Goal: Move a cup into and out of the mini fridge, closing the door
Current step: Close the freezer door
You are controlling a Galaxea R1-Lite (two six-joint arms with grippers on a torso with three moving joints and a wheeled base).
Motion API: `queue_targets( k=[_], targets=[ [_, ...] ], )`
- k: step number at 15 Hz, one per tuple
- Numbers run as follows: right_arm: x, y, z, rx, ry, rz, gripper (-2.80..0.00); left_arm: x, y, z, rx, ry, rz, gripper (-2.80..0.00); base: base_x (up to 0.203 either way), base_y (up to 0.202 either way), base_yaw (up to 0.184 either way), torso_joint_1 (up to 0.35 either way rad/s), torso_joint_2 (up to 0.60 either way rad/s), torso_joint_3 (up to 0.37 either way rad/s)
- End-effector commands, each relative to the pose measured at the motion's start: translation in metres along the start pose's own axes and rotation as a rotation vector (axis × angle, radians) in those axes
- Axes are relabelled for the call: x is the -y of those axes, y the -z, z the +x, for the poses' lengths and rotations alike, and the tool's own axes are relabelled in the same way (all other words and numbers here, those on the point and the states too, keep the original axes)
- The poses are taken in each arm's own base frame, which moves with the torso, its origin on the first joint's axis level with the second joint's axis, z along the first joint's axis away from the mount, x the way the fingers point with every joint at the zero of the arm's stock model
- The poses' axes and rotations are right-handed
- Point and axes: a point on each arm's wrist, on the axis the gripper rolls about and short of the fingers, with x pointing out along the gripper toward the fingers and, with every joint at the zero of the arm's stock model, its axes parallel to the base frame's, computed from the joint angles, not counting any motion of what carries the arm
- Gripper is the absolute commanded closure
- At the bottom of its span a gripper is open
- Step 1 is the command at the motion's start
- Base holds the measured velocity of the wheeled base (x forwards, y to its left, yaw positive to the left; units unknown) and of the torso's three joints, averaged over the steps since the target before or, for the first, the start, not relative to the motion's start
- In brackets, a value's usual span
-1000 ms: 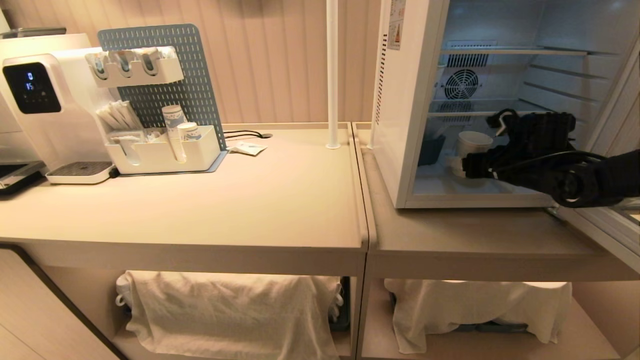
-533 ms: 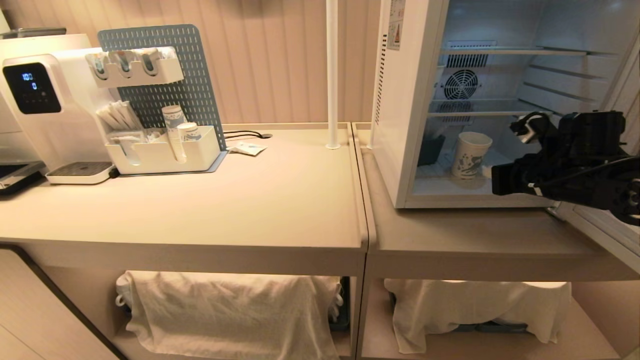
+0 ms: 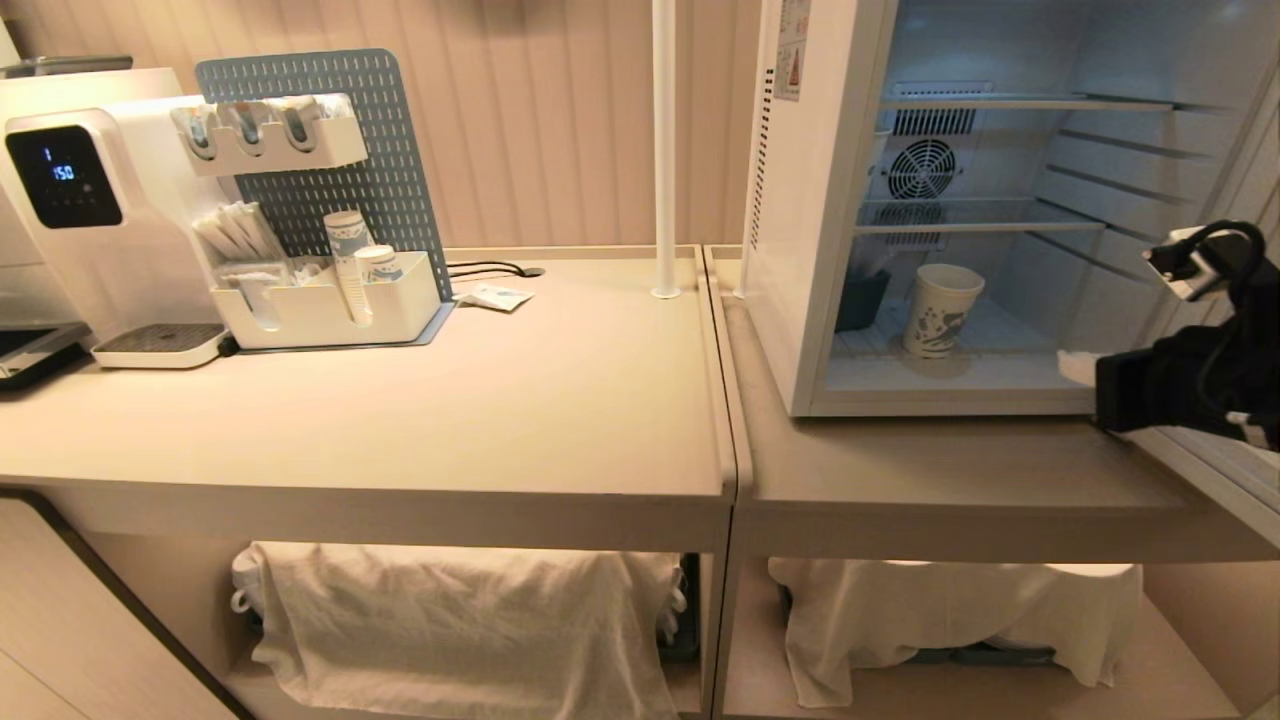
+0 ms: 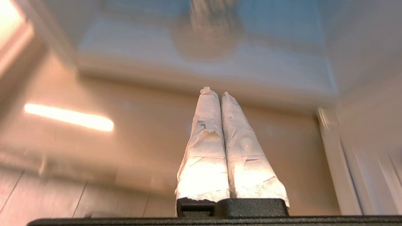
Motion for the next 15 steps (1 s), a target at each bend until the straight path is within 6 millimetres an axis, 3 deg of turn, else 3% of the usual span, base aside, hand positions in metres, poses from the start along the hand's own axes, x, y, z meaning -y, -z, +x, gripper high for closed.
queue_targets(
  k=[1, 4, 7, 10, 13, 15],
  targets=[
    [-0.007, 0.019, -0.065, -0.024, 0.004, 0.003, 0.0, 0.0, 0.0, 0.0, 0.0, -0.001, -0.001, 0.0, 0.0, 0.0, 0.0, 0.0, 0.0, 0.0],
    [-0.022, 0.073, -0.126, -0.079, -0.004, 0.015, 0.0, 0.0, 0.0, 0.0, 0.0, -0.002, -0.001, 0.0, 0.0, 0.0, 0.0, 0.0, 0.0, 0.0],
    [-0.037, 0.134, -0.173, -0.051, 0.015, 0.026, 0.0, 0.0, 0.0, 0.0, 0.0, -0.001, -0.001, 0.0, 0.0, 0.0, 0.0, 0.0, 0.0, 0.0],
    [-0.05, 0.187, -0.194, -0.028, 0.043, 0.038, 0.0, 0.0, 0.0, 0.0, 0.0, -0.002, -0.001, 0.0, 0.0, 0.0, 0.0, 0.0, 0.0, 0.0],
    [-0.054, 0.211, -0.202, 0.058, 0.052, 0.033, 0.0, 0.0, 0.0, 0.0, -0.001, -0.002, -0.001, 0.0, 0.0, 0.0, 0.0, 0.0, 0.0, 0.0],
    [-0.054, 0.215, -0.204, 0.158, 0.074, 0.03, 0.0, 0.0, 0.0, 0.0, 0.0, 0.0, -0.001, 0.0, 0.0, 0.0, 0.0, 0.0, 0.0, 0.0]
  ],
)
